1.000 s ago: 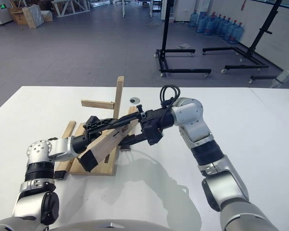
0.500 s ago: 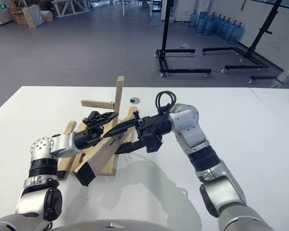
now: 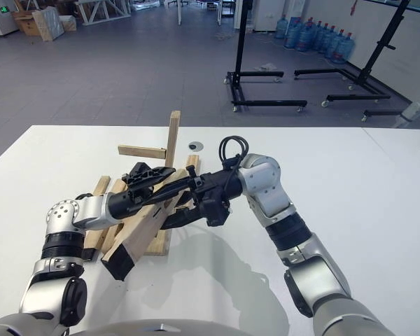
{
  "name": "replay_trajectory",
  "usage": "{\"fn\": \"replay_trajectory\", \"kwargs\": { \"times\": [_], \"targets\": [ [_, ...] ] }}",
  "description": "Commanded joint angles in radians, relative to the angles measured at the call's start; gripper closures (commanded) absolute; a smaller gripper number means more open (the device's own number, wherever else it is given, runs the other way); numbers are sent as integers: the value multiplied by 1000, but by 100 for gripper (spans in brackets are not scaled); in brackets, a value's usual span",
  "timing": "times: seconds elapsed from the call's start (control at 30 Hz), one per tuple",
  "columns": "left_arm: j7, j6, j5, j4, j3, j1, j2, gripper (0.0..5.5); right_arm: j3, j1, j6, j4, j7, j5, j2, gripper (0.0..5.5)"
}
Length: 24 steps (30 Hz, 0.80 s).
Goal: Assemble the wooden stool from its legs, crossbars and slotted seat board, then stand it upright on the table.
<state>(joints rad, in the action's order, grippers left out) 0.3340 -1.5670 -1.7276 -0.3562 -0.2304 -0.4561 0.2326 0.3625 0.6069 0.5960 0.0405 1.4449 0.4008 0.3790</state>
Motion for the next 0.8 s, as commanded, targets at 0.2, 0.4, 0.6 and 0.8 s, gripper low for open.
{"fn": "replay_trajectory", "kwargs": {
  "times": [0.2, 0.4, 0.6, 0.8],
  "targets": [
    [-46, 76, -88, 21, 55, 21, 45, 164, 10, -1, 31, 13, 8, -8, 1, 349],
    [-71, 116, -131, 39, 81, 38, 61, 210, 19, -10, 32, 11, 8, -13, 8, 349],
    [-103, 157, -198, 67, 111, 28, 94, 220, 22, -1, 78, 47, -3, -57, 9, 349],
    [-120, 189, -243, 82, 115, 11, 146, 252, 28, 19, 242, 131, -30, -126, 2, 349]
  ]
}}
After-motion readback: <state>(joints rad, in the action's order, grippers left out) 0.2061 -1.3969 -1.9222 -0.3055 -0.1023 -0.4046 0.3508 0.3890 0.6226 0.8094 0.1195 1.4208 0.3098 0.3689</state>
